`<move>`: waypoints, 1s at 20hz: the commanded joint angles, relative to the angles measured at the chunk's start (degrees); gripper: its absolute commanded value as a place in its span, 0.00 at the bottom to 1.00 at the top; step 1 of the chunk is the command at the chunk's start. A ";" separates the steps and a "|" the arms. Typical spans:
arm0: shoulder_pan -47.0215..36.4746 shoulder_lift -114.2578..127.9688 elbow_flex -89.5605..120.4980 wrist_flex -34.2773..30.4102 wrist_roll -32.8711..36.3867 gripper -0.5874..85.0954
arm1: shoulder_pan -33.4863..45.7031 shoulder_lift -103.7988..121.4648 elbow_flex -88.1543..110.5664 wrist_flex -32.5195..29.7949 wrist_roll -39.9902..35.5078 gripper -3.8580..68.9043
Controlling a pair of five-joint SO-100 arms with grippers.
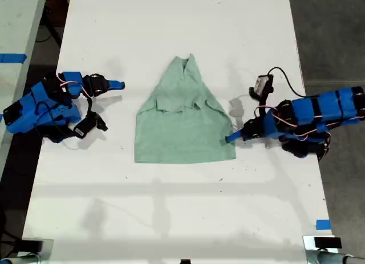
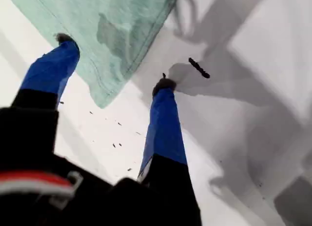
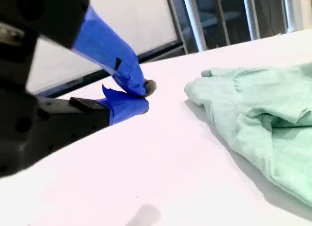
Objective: Fold t shirt
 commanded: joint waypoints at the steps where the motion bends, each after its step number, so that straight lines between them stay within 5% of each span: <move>1: 0.09 0.35 0.88 -0.35 -0.35 0.01 | -0.97 -9.76 -3.69 -11.51 0.44 0.50; 6: 0.18 0.35 0.88 -0.35 -0.26 0.01 | 4.57 -16.96 0.26 -29.27 -5.19 0.38; 8: 0.18 0.35 0.88 -0.35 -0.18 0.01 | 5.45 -15.47 0.35 -29.97 -6.24 0.19; 9: 0.18 0.35 0.88 -0.35 -0.18 0.01 | 5.71 -14.06 0.44 -28.13 -5.98 0.06; 11: 0.18 0.35 0.88 -0.35 -0.18 0.01 | 6.15 -7.38 1.93 -20.04 -3.43 0.06; 14: 0.18 0.35 0.88 -0.35 -0.18 0.01 | 7.29 18.46 4.31 3.43 1.49 0.06; 17: 0.09 0.35 0.88 -0.44 -0.09 0.01 | 13.18 47.11 2.90 23.38 -3.16 0.06; 20: 0.00 0.35 0.88 -0.44 -0.09 0.01 | 12.30 36.91 -3.60 17.75 -6.06 0.06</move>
